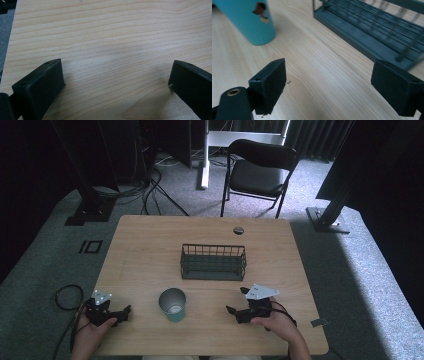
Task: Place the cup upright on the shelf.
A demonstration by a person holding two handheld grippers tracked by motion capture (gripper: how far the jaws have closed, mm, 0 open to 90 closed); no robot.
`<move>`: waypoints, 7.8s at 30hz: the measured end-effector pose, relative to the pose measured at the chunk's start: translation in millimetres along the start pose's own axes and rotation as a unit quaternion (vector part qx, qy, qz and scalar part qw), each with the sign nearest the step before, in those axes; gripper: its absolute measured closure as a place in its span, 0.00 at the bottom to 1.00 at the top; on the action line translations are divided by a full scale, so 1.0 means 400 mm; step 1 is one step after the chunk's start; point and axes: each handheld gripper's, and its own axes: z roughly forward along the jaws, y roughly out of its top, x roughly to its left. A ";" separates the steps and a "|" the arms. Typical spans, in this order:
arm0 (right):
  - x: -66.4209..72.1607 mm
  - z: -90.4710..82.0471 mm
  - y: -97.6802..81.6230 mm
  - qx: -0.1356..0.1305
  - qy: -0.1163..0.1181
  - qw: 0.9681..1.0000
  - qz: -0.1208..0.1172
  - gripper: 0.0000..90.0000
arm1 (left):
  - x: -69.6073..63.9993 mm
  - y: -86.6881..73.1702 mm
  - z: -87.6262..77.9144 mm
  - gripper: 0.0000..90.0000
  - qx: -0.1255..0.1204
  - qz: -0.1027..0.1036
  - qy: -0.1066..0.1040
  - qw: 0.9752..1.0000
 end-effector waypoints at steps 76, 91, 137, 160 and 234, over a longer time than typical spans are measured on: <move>0.228 0.283 0.151 -0.071 0.166 0.981 -0.065 0.13 | 0.000 0.000 0.000 0.00 0.000 0.000 0.000 1.000; 0.244 0.306 0.170 -0.085 0.159 0.980 -0.081 0.14 | 0.003 0.001 0.001 0.00 -0.001 0.005 -0.005 1.000; 0.143 0.175 0.326 -0.154 0.063 0.986 -0.016 0.15 | 0.004 0.001 0.001 0.00 -0.001 0.006 -0.005 1.000; 0.020 0.149 0.404 -0.186 -0.132 0.972 0.058 0.15 | 0.004 0.001 0.001 0.00 -0.001 0.006 -0.005 1.000; -0.059 0.224 0.269 -0.124 -0.231 0.958 0.116 0.12 | 0.004 0.001 0.001 0.00 -0.001 0.006 -0.005 1.000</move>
